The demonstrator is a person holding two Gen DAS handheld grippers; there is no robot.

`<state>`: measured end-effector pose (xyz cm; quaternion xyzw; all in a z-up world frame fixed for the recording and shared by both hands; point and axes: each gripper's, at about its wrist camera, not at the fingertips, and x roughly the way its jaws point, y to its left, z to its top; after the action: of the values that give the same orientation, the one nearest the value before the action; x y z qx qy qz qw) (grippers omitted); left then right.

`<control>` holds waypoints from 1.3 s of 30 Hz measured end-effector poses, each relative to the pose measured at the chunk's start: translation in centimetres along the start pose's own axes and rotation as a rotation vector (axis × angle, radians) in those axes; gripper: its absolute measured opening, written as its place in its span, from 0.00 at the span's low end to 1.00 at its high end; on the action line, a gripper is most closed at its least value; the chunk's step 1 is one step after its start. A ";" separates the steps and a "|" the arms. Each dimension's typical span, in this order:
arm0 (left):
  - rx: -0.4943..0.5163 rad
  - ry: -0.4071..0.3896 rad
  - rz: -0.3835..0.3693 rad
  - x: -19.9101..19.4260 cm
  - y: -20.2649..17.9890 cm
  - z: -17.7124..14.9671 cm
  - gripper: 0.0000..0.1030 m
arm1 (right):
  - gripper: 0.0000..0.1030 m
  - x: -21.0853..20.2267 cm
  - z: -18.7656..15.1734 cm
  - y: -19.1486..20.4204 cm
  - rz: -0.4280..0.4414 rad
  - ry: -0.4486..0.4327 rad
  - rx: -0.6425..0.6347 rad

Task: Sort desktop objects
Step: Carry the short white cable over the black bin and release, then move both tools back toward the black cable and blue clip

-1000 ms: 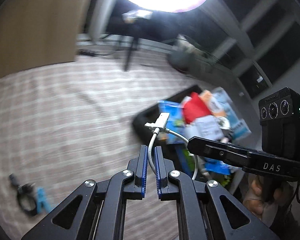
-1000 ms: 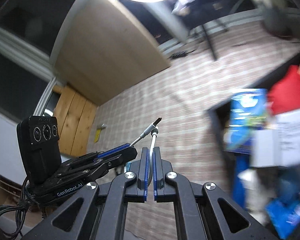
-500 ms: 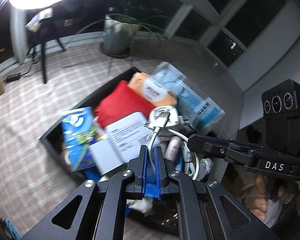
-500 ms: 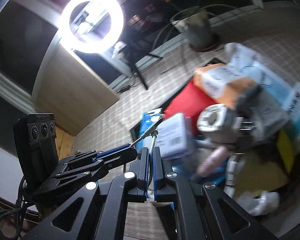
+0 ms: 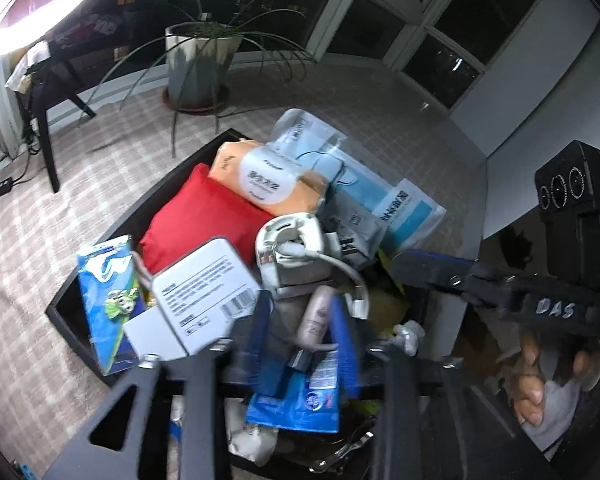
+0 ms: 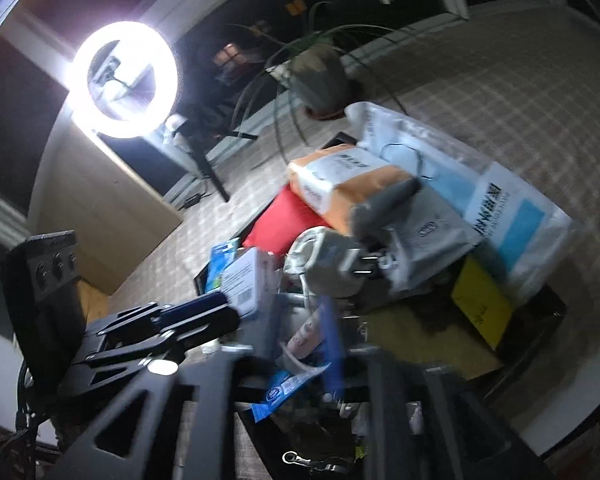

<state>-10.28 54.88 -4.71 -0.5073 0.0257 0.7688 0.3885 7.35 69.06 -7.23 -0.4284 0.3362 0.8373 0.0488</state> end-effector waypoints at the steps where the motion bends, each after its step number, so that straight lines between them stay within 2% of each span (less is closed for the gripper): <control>1: -0.003 -0.005 0.006 -0.3 0.3 -0.2 0.45 | 0.36 0.0 0.0 -0.1 -0.001 -0.006 0.004; 11: -0.106 -0.015 0.092 -3.4 6.3 -3.3 0.47 | 0.37 1.3 -0.4 3.3 -0.004 0.011 -0.075; 20: -0.222 -0.037 0.218 -8.8 14.6 -9.2 0.47 | 0.37 5.0 -1.9 9.5 0.035 0.086 -0.204; 26: -0.324 -0.030 0.296 -13.0 20.8 -14.6 0.47 | 0.37 8.9 -3.9 14.5 0.065 0.170 -0.302; 32: -0.452 -0.044 0.340 -16.7 26.4 -20.2 0.47 | 0.37 12.7 -6.3 20.2 0.120 0.261 -0.394; 39: -0.553 -0.046 0.360 -19.1 30.8 -26.5 0.47 | 0.37 18.2 -10.4 27.7 0.229 0.435 -0.495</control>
<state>-5.86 11.01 -13.15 -0.5632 -0.1033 0.8144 0.0944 -7.22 37.75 -10.67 -0.5550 0.1714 0.7827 -0.2234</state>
